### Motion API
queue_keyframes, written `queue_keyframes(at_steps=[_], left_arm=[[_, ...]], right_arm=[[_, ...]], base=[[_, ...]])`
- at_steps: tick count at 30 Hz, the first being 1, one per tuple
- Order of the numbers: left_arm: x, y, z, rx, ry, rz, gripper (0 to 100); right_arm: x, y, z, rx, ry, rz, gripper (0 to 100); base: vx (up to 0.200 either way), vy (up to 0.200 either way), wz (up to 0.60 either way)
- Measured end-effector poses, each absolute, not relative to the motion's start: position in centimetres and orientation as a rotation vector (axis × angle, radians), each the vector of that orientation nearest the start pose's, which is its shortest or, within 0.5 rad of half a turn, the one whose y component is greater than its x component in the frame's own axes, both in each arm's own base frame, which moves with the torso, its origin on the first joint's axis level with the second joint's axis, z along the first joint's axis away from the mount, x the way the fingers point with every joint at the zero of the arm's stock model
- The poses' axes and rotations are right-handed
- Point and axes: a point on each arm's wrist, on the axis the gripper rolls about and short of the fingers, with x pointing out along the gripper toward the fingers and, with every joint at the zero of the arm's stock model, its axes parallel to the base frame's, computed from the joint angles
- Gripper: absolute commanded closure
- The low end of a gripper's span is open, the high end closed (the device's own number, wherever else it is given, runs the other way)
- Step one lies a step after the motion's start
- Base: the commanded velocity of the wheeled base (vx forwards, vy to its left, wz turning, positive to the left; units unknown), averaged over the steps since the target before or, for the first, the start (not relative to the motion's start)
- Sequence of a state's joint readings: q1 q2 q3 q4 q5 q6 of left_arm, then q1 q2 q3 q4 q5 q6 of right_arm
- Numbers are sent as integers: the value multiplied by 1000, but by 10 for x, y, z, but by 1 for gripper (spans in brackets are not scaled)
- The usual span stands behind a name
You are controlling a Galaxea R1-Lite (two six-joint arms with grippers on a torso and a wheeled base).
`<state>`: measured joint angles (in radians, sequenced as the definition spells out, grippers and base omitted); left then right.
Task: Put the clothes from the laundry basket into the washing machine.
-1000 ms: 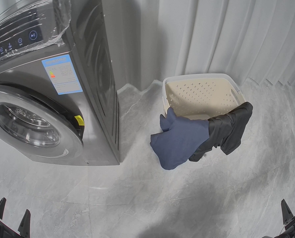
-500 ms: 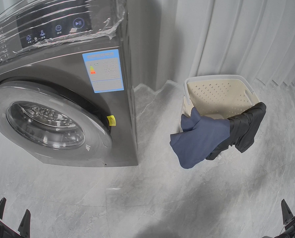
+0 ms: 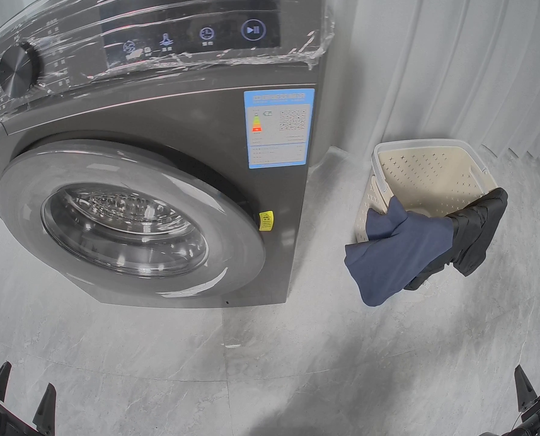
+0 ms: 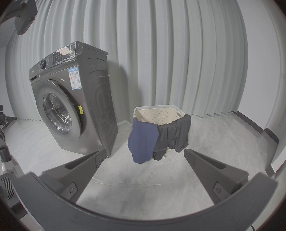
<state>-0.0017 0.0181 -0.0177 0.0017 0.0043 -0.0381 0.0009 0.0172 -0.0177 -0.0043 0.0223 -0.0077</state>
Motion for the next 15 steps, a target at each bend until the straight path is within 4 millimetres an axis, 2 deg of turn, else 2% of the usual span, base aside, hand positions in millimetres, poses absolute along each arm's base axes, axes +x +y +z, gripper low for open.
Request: queue_keyframes(at_steps=[1,15], left_arm=[[-23,0,81,-39,2,2,0],[-23,0,81,-41,2,2,0]], right_arm=[[-23,0,81,-8,-5,24,0],[-23,0,81,-7,-4,24,0]], base=[[0,0,0],[0,200,0]])
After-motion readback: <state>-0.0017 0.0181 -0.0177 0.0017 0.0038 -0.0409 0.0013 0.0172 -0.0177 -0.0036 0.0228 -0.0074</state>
